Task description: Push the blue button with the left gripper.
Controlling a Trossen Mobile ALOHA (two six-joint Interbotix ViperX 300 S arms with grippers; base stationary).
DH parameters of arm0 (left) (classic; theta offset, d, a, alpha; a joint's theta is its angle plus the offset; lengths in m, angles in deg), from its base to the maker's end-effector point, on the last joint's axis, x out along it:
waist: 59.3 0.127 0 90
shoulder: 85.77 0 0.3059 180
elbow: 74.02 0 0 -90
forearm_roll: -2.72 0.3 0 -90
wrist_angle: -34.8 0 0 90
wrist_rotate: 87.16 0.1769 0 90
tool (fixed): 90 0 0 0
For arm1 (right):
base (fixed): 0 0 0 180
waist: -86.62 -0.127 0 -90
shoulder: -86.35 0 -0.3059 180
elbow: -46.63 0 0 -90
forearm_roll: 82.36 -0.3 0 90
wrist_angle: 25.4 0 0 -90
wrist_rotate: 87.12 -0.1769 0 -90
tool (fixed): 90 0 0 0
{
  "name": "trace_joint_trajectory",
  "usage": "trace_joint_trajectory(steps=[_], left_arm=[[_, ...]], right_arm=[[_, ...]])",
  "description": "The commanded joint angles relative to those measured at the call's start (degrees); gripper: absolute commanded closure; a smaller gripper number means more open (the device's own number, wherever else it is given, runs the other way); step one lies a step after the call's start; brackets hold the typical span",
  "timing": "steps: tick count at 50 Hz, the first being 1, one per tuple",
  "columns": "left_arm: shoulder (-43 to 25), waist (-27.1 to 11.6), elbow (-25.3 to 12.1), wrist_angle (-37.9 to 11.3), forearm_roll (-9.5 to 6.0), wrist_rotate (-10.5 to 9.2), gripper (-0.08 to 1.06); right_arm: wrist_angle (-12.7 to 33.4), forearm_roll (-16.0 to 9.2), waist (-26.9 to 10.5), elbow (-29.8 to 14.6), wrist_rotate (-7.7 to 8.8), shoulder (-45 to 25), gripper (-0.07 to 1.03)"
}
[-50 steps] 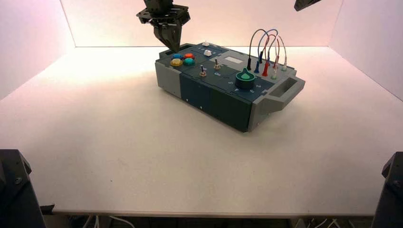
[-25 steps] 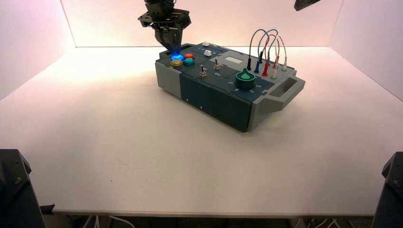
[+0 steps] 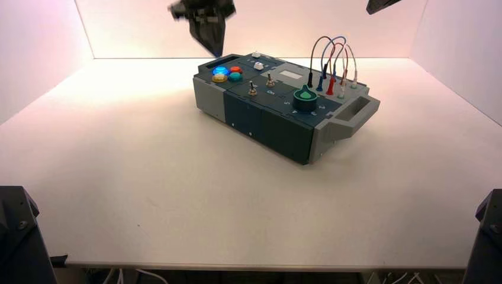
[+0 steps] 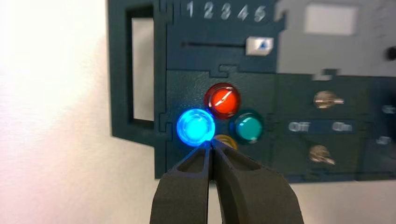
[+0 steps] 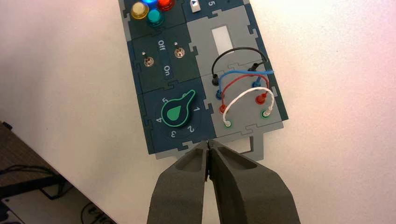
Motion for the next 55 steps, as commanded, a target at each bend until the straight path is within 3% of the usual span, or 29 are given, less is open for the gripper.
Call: trace_joint_trajectory(steps=[1, 16, 55], left_arm=[[3.78, -0.09, 0.09, -0.35, 0.18, -0.44, 1.00], [4.75, -0.09, 1.14, -2.55, 0.44, -0.44, 1.00], [6.86, 0.26, 1.85, -1.85, 0.62, -0.26, 1.00]], right_arm=[[0.00, 0.00, -0.26, -0.70, 0.26, 0.79, 0.98], [0.44, 0.18, -0.26, 1.05, 0.35, 1.41, 0.98], [0.35, 0.18, -0.26, 3.34, 0.35, 3.96, 0.98]])
